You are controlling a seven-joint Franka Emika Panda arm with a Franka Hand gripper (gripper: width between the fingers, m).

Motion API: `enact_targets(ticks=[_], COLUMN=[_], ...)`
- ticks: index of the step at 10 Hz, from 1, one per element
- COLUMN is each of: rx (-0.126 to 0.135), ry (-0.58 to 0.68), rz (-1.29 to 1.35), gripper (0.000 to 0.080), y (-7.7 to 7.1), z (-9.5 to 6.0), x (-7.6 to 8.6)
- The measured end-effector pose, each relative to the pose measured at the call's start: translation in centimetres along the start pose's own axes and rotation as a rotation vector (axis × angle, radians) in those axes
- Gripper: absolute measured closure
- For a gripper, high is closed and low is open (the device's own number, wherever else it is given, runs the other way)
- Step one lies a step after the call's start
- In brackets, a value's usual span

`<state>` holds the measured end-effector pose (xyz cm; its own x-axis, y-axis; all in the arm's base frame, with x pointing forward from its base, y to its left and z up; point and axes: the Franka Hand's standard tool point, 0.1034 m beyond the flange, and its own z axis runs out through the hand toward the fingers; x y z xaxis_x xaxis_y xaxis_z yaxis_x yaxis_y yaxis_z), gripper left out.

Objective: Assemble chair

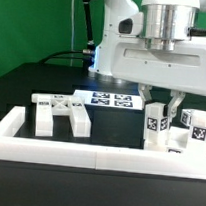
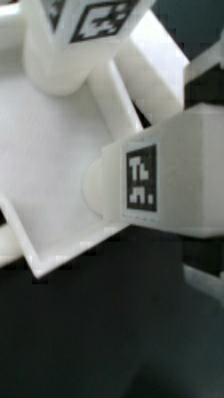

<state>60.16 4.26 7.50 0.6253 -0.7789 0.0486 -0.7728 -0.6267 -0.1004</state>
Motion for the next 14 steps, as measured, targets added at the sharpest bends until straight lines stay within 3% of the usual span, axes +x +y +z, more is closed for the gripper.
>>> enact_targets(ticks=[7, 8, 9, 10, 11, 12, 14], rx=[0.015, 0.017, 0.018, 0.017, 0.014, 0.017, 0.021], ry=[-0.027, -0.032, -0.032, -0.032, -0.034, -0.032, -0.028], rz=[0.644, 0.716, 0.682, 0.642, 0.558, 0.442, 0.207], gripper=[0.0509, 0.0415, 0.0415, 0.0238, 0.0238, 0.0165, 0.0154], y=[-0.23, -0.27, -0.27, -0.26, -0.2, -0.22, -0.24], z=[-0.05, -0.02, -0.02, -0.01, 0.02, 0.01, -0.02], x=[-0.19, -0.29, -0.31, -0.33, -0.38, -0.36, -0.35])
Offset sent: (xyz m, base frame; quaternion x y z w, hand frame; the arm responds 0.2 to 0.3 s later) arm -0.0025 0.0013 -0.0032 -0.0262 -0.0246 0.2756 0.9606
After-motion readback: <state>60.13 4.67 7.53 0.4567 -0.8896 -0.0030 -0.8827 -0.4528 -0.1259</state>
